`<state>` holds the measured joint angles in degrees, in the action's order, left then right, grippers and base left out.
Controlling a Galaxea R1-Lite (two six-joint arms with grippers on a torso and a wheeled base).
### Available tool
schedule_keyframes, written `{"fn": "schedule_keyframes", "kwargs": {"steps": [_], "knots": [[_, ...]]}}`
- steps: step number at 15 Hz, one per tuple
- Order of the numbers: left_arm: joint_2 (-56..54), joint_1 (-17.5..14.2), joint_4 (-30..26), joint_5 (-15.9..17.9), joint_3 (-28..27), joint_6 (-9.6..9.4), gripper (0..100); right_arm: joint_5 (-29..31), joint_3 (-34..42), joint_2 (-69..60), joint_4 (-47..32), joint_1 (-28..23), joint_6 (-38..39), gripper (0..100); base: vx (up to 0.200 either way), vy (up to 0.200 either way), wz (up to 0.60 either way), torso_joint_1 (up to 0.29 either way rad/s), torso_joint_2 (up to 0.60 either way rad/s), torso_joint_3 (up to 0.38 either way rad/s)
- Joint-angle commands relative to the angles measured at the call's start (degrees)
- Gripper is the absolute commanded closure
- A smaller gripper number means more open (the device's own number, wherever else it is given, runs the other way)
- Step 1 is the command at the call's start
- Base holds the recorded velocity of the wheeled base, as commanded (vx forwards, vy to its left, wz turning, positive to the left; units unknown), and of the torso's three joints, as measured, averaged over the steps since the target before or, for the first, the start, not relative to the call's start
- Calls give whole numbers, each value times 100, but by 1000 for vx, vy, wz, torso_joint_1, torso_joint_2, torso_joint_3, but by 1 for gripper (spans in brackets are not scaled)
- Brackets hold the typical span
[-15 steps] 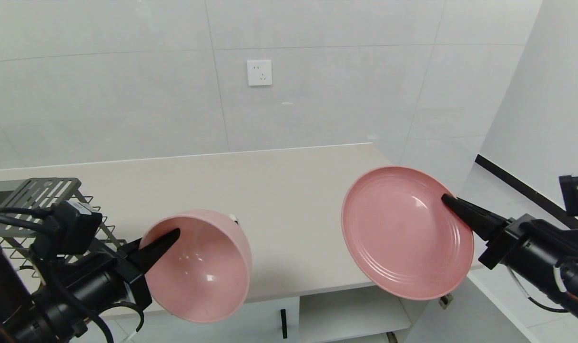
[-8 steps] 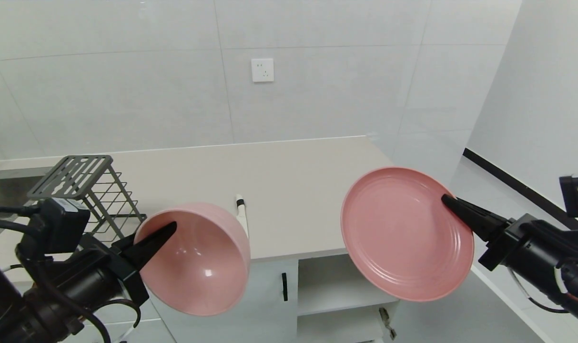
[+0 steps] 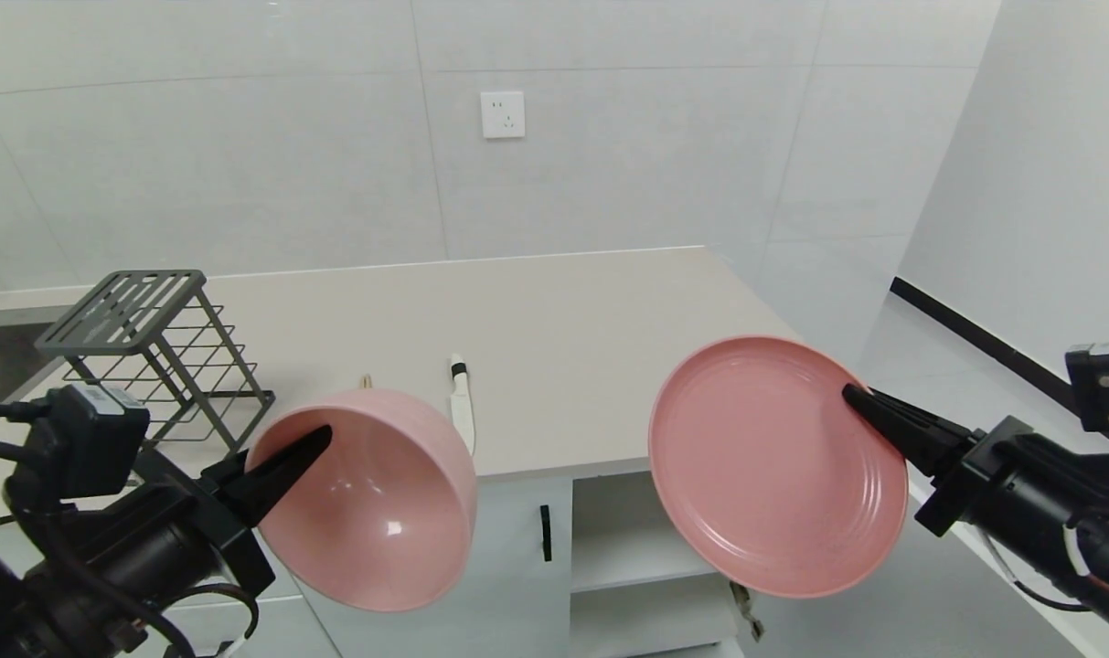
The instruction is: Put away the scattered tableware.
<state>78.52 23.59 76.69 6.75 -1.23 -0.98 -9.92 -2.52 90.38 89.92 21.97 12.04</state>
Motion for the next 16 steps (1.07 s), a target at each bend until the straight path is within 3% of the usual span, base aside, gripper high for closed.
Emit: {"fn": "schedule_keyframes", "kwargs": {"steps": [1,16], "knots": [[5,14,-5,1,9,10,100,-1,6,6,8,1,0,100,0,0,0,-129,266,134],[225,84,4,1,97,45,100,-1,85,59,8,53,-9,100,0,0,0,-259,504,242]]}}
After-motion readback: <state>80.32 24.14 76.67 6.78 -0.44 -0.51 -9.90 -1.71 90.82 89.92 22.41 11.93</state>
